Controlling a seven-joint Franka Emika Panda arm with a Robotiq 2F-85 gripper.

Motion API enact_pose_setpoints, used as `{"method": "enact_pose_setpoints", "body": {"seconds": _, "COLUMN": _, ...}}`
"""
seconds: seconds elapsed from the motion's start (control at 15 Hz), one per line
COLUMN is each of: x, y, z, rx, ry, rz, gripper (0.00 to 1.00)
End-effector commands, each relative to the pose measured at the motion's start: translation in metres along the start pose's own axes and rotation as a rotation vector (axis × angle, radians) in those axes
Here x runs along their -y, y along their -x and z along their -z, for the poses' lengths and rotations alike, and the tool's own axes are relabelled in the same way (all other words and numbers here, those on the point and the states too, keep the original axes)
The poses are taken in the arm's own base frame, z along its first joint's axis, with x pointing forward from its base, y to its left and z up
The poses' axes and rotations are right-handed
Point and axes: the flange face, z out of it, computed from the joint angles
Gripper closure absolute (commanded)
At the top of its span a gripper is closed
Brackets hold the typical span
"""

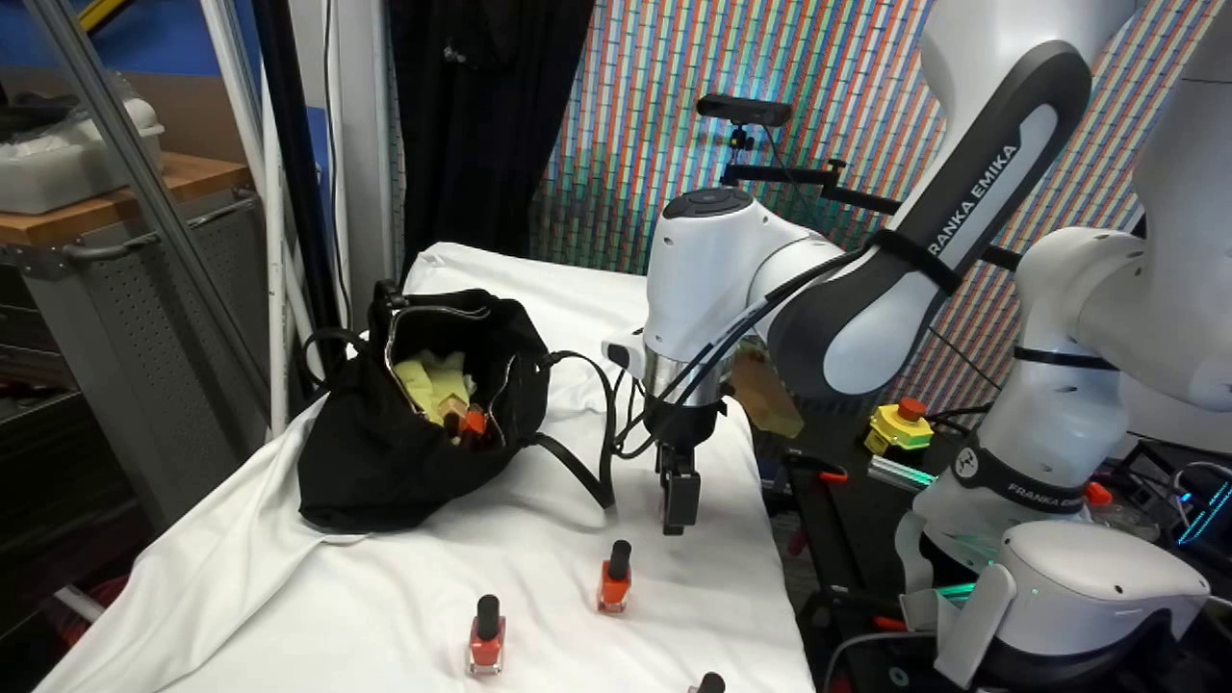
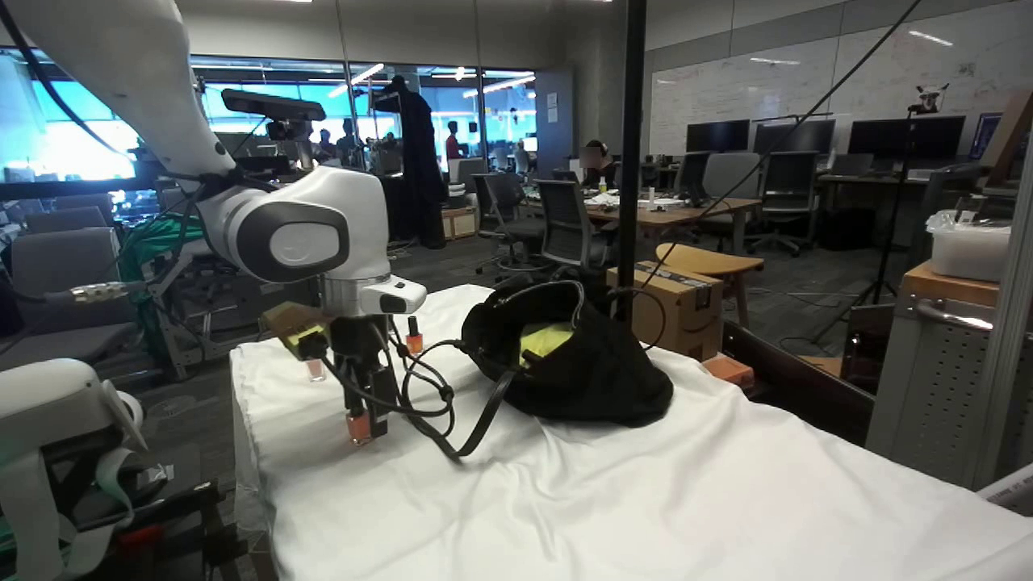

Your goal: Pick up the nail polish and put them in the bag

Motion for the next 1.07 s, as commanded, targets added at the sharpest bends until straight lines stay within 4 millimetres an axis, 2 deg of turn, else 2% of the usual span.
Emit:
{"method": "enact_pose_setpoints", "body": {"seconds": 0.0, "x": -0.002, "y": 0.005, "z": 0.002, "rx": -0.028, "ry": 0.004, "rz": -0.001, "gripper": 0.0}}
{"method": "enact_pose_setpoints", "body": {"seconds": 1.0, "x": -0.003, "y": 0.009, "z": -0.013, "rx": -0.051, "ry": 0.0, "rz": 0.005, "gripper": 0.0}}
